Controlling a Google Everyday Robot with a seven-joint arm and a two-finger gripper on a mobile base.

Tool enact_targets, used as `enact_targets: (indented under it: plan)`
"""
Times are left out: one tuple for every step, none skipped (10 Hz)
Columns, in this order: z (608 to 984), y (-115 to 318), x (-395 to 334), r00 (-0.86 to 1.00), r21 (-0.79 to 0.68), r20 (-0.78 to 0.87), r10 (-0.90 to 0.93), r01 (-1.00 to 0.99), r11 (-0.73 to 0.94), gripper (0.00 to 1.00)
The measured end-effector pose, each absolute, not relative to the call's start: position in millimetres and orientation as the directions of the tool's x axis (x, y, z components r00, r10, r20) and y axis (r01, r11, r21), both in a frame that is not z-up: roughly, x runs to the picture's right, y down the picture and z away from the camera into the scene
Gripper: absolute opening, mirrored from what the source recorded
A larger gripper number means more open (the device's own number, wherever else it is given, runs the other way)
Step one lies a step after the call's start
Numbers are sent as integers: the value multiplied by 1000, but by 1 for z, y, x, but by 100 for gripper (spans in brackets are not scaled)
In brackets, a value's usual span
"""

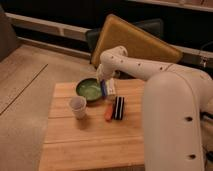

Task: Place the white sponge in the ceramic bowl

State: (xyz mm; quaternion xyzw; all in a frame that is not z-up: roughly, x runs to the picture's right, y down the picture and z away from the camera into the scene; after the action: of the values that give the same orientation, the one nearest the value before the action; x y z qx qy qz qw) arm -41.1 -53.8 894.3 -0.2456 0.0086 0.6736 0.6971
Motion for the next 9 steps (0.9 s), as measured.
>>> enact_targets:
  plan:
    - [910,-56,-56,114,-366,-335,935,-930,-18,0]
    - [928,-55,-80,151,-416,-330,932,-909,0,0]
    - [937,-53,-99,184,-453,-326,927,-891,17,0]
    - [947,-49,-125,235,-502,-319,918,-864,47,0]
    - [954,-45,-148,277,-542,-308,910,-838,72,1]
    - [957,-43,-155,292,-555,-303,907,-828,81,4]
    - [958,-43,-157,298,-560,-301,906,-824,84,13]
    - [959,-43,-156,296,-559,-302,906,-825,83,23]
    - [959,-43,-154,294,-558,-302,907,-826,82,32]
